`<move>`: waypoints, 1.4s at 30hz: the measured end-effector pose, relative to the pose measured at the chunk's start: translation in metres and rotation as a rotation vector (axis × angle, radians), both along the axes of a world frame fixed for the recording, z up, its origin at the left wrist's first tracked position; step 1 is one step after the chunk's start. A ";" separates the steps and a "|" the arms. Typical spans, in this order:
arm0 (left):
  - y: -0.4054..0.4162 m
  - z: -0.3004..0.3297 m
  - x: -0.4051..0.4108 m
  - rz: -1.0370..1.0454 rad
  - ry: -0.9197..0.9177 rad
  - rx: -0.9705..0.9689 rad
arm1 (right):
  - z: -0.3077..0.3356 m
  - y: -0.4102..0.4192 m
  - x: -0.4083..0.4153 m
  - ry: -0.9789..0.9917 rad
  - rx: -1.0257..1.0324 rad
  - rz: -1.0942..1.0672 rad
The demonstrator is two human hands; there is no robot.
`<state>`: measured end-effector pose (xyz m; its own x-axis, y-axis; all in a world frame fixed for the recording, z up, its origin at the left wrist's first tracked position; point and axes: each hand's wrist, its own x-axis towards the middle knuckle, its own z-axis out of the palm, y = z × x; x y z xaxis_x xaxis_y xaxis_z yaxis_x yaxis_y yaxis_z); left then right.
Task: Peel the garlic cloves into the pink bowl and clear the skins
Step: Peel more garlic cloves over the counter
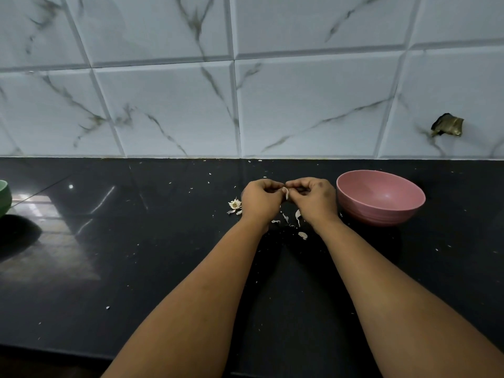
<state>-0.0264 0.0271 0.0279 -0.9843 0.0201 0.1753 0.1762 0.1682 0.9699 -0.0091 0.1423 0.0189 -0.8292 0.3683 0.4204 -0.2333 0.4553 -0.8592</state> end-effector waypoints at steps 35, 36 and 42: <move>-0.019 0.011 -0.007 -0.018 0.135 -0.225 | 0.006 -0.001 0.013 -0.046 -0.238 0.272; -0.018 0.012 -0.006 0.005 0.180 -0.294 | 0.006 -0.001 0.013 -0.034 -0.236 0.270; -0.012 0.012 0.000 0.068 0.278 -0.459 | 0.005 -0.004 0.012 -0.021 -0.230 0.228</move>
